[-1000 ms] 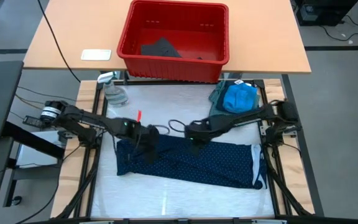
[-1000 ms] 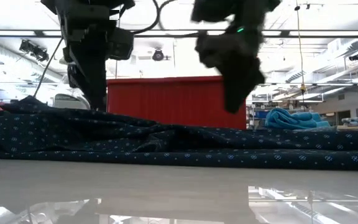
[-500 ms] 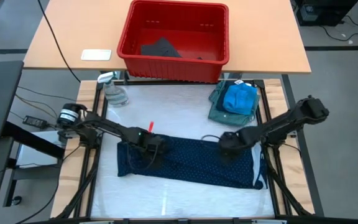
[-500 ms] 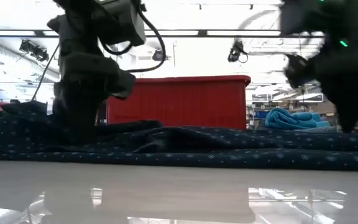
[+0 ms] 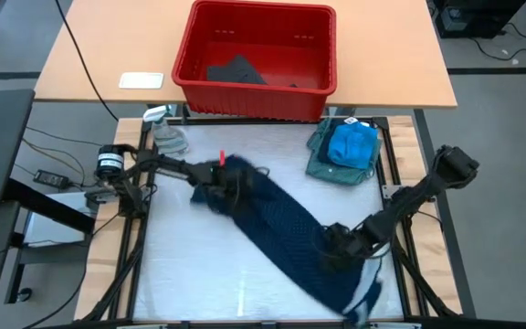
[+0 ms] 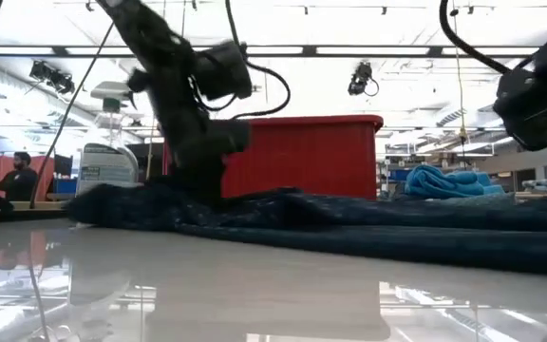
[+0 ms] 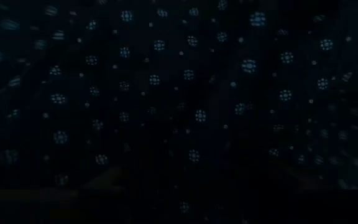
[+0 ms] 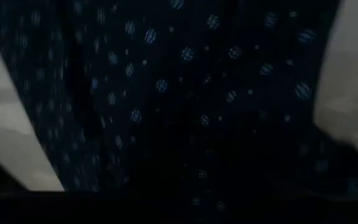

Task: Fold laundry
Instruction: Fold the dark blue polo shirt

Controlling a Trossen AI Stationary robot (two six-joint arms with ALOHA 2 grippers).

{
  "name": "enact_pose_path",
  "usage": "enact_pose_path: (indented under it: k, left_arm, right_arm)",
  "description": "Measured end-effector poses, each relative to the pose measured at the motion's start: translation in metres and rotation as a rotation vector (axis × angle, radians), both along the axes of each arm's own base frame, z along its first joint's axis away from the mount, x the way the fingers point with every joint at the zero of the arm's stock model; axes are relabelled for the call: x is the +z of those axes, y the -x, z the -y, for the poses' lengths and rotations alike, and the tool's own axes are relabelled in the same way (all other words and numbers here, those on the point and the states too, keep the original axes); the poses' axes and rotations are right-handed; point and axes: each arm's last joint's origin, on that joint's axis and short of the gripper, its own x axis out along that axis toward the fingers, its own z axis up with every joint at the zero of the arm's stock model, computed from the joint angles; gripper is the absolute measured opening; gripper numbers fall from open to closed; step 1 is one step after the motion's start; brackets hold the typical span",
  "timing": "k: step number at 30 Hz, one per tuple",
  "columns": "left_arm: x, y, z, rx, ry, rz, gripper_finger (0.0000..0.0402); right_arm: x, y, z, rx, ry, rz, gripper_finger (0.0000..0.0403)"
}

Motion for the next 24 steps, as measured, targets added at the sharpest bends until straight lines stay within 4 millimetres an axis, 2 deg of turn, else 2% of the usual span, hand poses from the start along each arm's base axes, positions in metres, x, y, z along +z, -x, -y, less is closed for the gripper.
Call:
enact_pose_path:
  k: [3,5,9,13,16,18,21,24]
  left_arm:
    - [0.003,-0.003,-0.036,-0.122,-0.199,0.037,0.0203]
    - [0.006,-0.003,-0.061,-0.121,-0.260,0.060,0.0203]
    - [0.030,-0.003,-0.097,-0.051,-0.215,0.095,0.0203]
    - [0.054,-0.002,-0.103,-0.089,-0.049,0.114,0.0203]
    - [0.068,-0.001,-0.085,-0.166,0.077,0.147,0.0203]
    - [0.077,-0.003,-0.063,-0.214,0.148,0.180,0.0203]
    - [0.085,-0.004,-0.015,-0.285,0.219,0.212,0.0203]
    - [0.088,-0.007,0.046,-0.355,0.230,0.285,0.0203]
  right_arm:
    - [-0.009,-0.022,-0.006,-0.080,-0.037,0.100,0.0111]
    - [-0.012,-0.039,-0.006,-0.122,-0.061,0.159,0.0111]
    - [0.000,-0.064,-0.007,-0.102,-0.074,0.252,0.0111]
    - [0.021,-0.064,-0.005,-0.008,0.004,0.227,0.0111]
    - [0.037,-0.055,-0.001,0.151,0.108,0.208,0.0111]
    - [0.046,-0.049,-0.003,0.293,0.185,0.244,0.0111]
    - [0.053,-0.039,-0.009,0.522,0.284,0.300,0.0111]
    - [0.056,-0.031,-0.021,0.727,0.349,0.368,0.0111]
